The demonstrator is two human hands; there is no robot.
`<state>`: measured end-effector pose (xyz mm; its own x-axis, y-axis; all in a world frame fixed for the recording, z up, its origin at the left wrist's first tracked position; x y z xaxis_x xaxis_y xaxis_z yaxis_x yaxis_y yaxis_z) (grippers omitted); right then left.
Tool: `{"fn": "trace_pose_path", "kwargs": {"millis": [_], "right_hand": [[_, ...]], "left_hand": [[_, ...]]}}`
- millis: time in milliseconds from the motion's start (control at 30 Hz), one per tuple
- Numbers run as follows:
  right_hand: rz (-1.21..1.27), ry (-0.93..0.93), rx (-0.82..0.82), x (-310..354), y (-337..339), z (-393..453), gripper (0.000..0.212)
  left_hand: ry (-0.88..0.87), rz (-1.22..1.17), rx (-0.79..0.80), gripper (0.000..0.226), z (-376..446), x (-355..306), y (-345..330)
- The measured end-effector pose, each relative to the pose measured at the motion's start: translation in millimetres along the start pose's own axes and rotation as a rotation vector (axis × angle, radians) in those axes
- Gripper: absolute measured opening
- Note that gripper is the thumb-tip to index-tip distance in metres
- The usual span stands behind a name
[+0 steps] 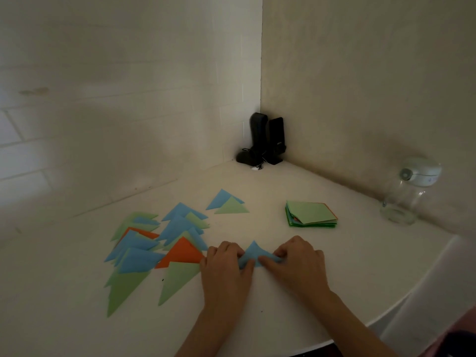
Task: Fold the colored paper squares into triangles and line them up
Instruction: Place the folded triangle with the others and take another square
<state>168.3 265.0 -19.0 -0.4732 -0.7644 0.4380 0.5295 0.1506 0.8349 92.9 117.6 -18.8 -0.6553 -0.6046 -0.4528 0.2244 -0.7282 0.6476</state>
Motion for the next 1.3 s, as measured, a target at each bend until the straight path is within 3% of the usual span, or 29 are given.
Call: {"fn": "trace_pose_path", "kwargs": {"millis": [200,433,633,767,867,933,1167,1300], "right_hand": [[0.053,-0.063,0.093,-2,1,5,0.026],[0.295,-0.073,0.172,-11,8,7,0.025],[0.312,-0.042,0.131,-12,11,0,0.018],[0.304,-0.039,0.126,-10,10,-2,0.018],[0.289,-0.035,0.138,-10,10,-2,0.018],[0.287,-0.03,0.128,-11,10,-2,0.017],[0.314,-0.01,0.078,-15,12,2,0.015],[0.295,0.002,-0.217,-31,33,26,0.004]], "left_hand": [[0.009,-0.16,0.043,0.008,3,14,-2],[0.042,-0.335,0.057,0.026,3,23,3],[-0.063,-0.147,-0.024,0.042,-5,5,11],[-0.131,0.116,0.088,0.017,-3,-27,9],[0.112,0.139,0.304,0.036,4,-24,1],[0.188,0.029,0.353,0.038,7,-19,-4],[0.306,-0.267,0.363,0.016,29,9,-3],[0.333,-0.317,0.193,0.009,68,32,-4]]}}
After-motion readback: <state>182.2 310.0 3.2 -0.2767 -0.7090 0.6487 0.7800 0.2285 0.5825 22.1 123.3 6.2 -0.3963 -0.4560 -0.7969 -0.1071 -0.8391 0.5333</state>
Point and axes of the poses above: each hand's wrist, its own z-axis towards the middle knuckle, its own y-axis out of the back of the hand, x = y × z, the point moved 5 cm from there along z, towards the middle knuckle, and after that the axes turned 7 degrees about -x, right-handed, at the moved point
